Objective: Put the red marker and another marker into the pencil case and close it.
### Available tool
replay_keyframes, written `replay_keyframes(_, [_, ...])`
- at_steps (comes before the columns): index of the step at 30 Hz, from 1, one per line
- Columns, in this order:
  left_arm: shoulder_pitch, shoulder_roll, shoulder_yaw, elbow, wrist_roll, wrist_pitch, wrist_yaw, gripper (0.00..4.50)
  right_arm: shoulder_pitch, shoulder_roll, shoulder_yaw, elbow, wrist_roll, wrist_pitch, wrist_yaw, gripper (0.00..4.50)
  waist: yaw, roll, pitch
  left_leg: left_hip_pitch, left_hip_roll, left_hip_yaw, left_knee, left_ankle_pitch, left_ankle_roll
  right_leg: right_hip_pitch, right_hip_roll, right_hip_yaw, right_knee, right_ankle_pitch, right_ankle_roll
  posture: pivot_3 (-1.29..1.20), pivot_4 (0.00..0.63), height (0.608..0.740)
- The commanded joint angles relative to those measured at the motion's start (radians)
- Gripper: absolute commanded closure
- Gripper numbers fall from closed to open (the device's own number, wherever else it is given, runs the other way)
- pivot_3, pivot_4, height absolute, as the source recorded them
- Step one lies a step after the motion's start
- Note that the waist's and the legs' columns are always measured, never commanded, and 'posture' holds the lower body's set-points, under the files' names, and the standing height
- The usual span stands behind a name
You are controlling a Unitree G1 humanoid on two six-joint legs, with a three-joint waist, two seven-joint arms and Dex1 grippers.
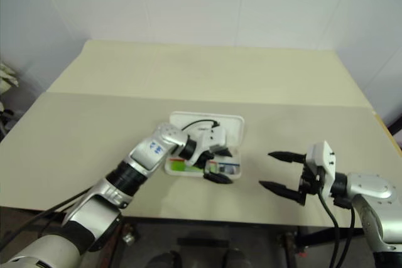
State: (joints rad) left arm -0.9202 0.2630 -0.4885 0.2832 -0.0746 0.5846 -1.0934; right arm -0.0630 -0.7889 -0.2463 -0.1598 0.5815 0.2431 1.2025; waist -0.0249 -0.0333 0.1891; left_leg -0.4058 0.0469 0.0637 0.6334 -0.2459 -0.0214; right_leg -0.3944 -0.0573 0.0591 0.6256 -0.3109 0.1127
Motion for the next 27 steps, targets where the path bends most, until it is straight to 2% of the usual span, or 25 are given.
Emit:
replay_keyframes(1, [-0.003, 0.004, 0.024, -0.048, -0.010, 0.008, -0.003, 0.02, -0.007, 0.001, -0.024, -0.027, 0.016, -0.010, -0.006, 0.00, 0.000, 0.000, 0.000, 0.000, 0.000, 0.000, 0.000, 0.000, 0.000, 0.000, 0.000, 0.000, 0.000, 0.000, 0.000, 0.00, 0.150, 0.740])
replay_keyframes(5, [0.005, 0.020, 0.070, -0.095, -0.041, -0.025, -0.010, 0.02, -0.014, 0.003, -0.016, -0.021, 0.010, -0.011, -0.012, 0.00, -0.001, 0.000, 0.000, 0.000, 0.000, 0.000, 0.000, 0.000, 0.000, 0.000, 0.000, 0.000, 0.000, 0.000, 0.000, 0.00, 0.150, 0.740])
replay_keyframes(11, [0.095, 0.040, 0.335, -0.174, -0.244, -0.312, -0.092, 0.02, -0.015, 0.017, -0.021, -0.033, 0.033, -0.018, -0.003, 0.00, -0.002, 0.000, 0.000, 0.001, 0.001, 0.000, 0.000, 0.000, 0.000, 0.000, 0.000, 0.000, 0.001, 0.000, 0.000, 0.00, 0.150, 0.740])
replay_keyframes(16, [0.112, 0.109, 0.469, -0.073, -0.333, -0.449, -0.198, 0.02, -0.046, 0.015, -0.009, -0.005, 0.028, -0.026, 0.011, 0.00, -0.001, 0.000, 0.000, 0.001, 0.001, 0.000, 0.002, 0.001, -0.001, 0.001, 0.000, 0.000, 0.002, 0.000, 0.000, 0.00, 0.150, 0.740])
replay_keyframes(22, [0.080, 0.186, 0.546, 0.103, -0.367, -0.546, -0.312, 0.02, -0.111, 0.015, 0.018, 0.051, 0.006, -0.033, 0.037, 0.00, -0.001, 0.000, 0.000, 0.002, 0.000, 0.000, 0.003, 0.000, 0.000, 0.002, 0.000, 0.000, 0.002, 0.001, 0.002, 0.00, 0.150, 0.740])
replay_keyframes(25, [0.060, 0.199, 0.568, 0.173, -0.380, -0.553, -0.343, 0.60, -0.132, 0.016, 0.027, 0.068, 0.000, -0.037, 0.048, 0.00, 0.001, 0.000, 0.000, 0.001, 0.000, 0.000, 0.003, 0.000, 0.000, 0.001, 0.000, -0.001, 0.002, 0.001, 0.001, 0.00, 0.150, 0.740])
replay_keyframes(27, [0.044, 0.205, 0.574, 0.228, -0.367, -0.573, -0.349, 1.23, -0.143, 0.016, 0.034, 0.078, -0.001, -0.041, 0.054, 0.00, 0.003, 0.000, 0.000, 0.000, 0.000, 0.000, 0.003, 0.000, 0.001, 0.001, 0.000, -0.001, 0.001, 0.001, 0.001, 0.00, 0.150, 0.740])
